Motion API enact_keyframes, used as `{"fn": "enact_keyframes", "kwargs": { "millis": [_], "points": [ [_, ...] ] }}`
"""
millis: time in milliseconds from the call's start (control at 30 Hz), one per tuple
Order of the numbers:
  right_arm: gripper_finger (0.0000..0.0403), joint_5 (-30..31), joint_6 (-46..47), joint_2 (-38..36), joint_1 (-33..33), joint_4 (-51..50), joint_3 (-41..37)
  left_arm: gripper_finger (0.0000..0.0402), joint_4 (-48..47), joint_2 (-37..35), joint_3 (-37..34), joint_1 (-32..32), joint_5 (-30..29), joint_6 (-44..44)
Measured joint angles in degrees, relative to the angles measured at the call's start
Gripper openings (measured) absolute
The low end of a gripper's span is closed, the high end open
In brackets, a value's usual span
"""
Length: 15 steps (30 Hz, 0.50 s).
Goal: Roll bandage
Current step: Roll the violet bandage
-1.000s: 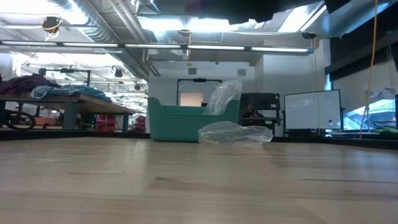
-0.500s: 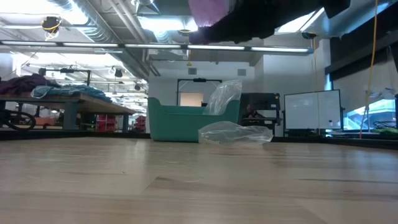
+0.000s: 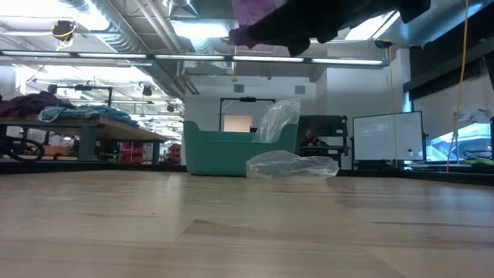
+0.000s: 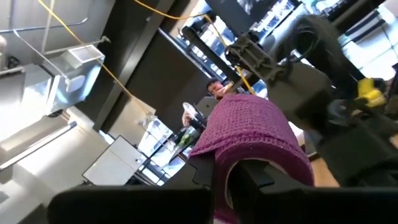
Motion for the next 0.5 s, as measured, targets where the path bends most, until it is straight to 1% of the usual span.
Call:
{"fn": "enact_keyframes", "kwargs": {
  "millis": [67,167,267,367,433,500],
  "points": [
    [0.0067,0.00,0.95,0.00,0.00,0.19,0.00,0.0015,-1.00,-0.02,0.00,0.01,0.01,-1.00],
    [0.0114,0.00,1.02,0.00,0.00,-0.17,0.58,0.0015,-2.46,0.00,-0.04,-0.12,-0.03,-2.47],
    [0.0164,0.23,-0.81,-0.02,0.00,-0.22,1.48,0.0015,-2.50,0.00,-0.04,-0.16,-0.04,-2.99],
    [0.0200,0.26,-2.51,-0.15,0.00,-0.91,2.53,0.0015,-2.45,0.00,-0.04,-0.19,-0.03,-2.80],
    [0.0216,0.22,-3.45,-0.40,0.02,-4.14,3.45,0.0015,-2.45,0.00,-0.04,-0.14,-0.03,-2.60],
    [0.0224,1.33,-3.57,-0.99,0.04,-9.97,4.27,0.0015,-2.01,0.00,-0.04,-0.14,-0.03,-2.26]
  ]
}}
